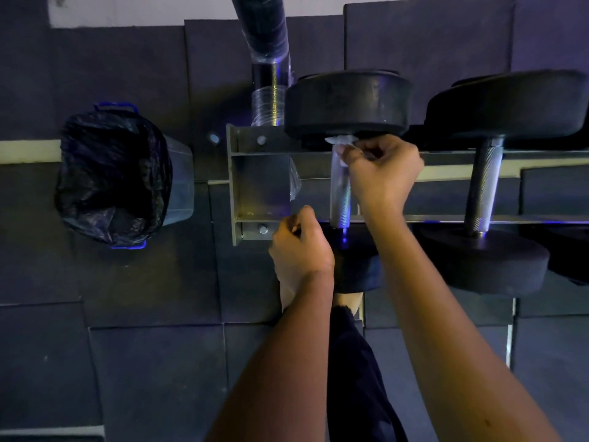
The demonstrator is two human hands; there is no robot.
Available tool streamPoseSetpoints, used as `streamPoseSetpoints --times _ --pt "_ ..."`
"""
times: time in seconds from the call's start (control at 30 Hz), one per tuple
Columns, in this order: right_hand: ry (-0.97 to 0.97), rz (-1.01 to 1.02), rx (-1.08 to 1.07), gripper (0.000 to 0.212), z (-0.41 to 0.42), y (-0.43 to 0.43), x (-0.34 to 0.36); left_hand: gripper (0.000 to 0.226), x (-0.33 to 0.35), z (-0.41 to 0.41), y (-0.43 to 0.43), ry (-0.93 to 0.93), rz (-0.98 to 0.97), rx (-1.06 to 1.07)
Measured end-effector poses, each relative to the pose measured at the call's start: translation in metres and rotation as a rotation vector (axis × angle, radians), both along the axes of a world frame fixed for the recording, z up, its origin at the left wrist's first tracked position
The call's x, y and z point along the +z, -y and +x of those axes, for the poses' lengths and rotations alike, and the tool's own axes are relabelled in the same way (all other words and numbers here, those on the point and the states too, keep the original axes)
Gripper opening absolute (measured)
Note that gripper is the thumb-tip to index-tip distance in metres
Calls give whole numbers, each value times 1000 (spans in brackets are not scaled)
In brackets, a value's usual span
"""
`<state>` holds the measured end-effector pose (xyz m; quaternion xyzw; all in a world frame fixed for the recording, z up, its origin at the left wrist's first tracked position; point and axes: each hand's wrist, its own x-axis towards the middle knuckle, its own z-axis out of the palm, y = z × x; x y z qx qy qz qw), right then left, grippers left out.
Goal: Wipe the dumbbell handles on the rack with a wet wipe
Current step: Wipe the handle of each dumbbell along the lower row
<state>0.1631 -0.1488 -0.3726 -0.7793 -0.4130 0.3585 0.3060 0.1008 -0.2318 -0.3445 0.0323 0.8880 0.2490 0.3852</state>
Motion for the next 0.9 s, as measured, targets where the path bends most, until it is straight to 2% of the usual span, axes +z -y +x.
streamPoseSetpoints --times 0.13,0.37,0.63,0.7,0.83,0.9 --pt "11 20 -28 16 1 1 -2 32 2 0 0 11 10 -2" --pt "40 24 119 20 -1 9 0 31 -2 0 1 3 9 -5" --pt "-104 -176 11 22 19 -1 -1 28 -3 -1 1 14 -2 3" --pt "-87 -218 109 22 26 12 0 27 -4 -1 2 13 -3 11" --pt "78 -280 522 22 35 46 14 31 -6 -1 2 -8 -14 -6" --pt "94 -337 587 24 37 53 14 30 -7 -1 2 -7 -5 -14"
